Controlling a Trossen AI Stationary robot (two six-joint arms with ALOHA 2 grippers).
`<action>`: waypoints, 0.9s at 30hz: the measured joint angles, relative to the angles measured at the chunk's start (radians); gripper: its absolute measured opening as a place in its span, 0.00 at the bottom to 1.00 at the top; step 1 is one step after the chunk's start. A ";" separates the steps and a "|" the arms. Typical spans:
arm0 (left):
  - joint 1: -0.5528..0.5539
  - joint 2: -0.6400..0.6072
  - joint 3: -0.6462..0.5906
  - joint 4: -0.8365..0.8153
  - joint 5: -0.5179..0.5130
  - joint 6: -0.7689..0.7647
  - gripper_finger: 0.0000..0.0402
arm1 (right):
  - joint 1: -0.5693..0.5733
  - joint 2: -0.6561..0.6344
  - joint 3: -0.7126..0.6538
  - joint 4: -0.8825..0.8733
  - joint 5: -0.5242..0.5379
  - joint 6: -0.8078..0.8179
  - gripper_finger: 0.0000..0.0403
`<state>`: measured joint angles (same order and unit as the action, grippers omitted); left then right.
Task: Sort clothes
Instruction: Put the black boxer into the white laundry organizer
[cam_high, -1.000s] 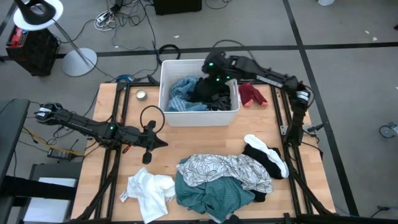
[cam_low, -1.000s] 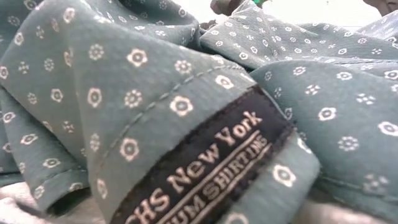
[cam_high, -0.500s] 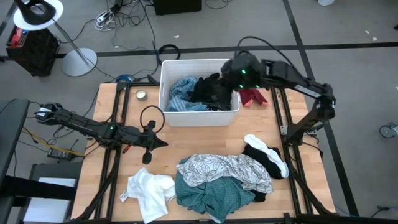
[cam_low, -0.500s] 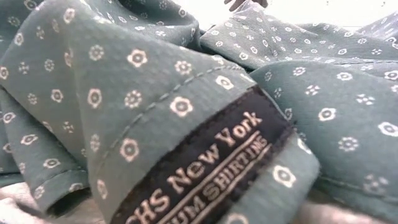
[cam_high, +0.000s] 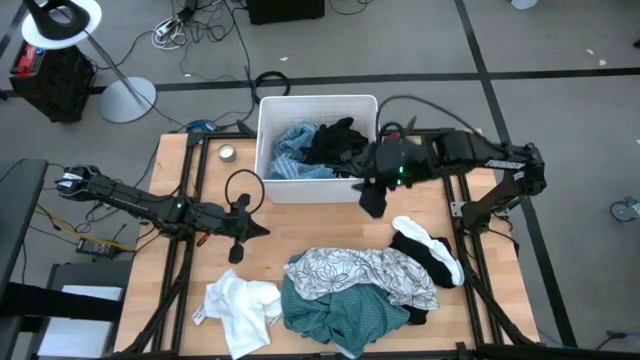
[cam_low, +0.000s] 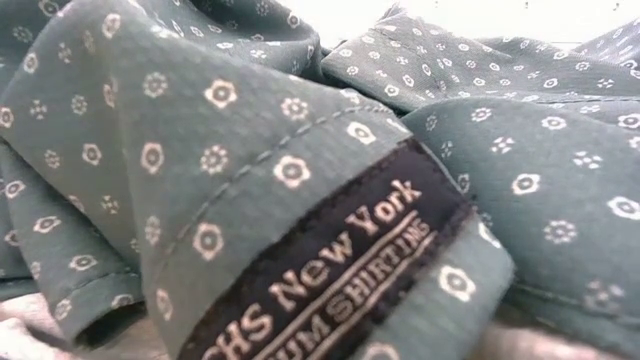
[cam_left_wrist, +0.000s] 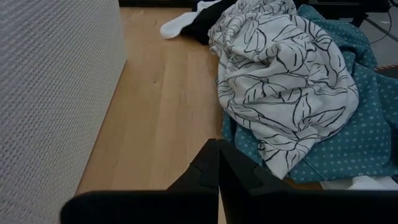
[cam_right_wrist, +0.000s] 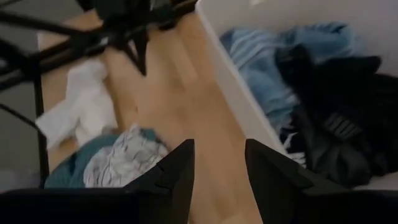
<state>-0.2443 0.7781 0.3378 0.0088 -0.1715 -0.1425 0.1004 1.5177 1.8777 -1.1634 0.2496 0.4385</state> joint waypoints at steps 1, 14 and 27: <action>0.000 0.000 0.000 0.000 0.000 0.000 0.01 | 0.021 0.000 -0.011 -0.003 0.009 0.011 0.36; 0.000 0.000 0.000 -0.003 0.000 -0.020 0.01 | 0.256 0.000 -0.247 -0.016 0.071 0.235 0.32; 0.000 0.000 0.000 -0.004 0.000 -0.045 0.01 | 0.409 -0.108 -0.549 -0.030 0.109 0.610 0.30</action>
<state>-0.2440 0.7784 0.3378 0.0051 -0.1711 -0.1875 0.5091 1.4098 1.3291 -1.1938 0.3584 1.0490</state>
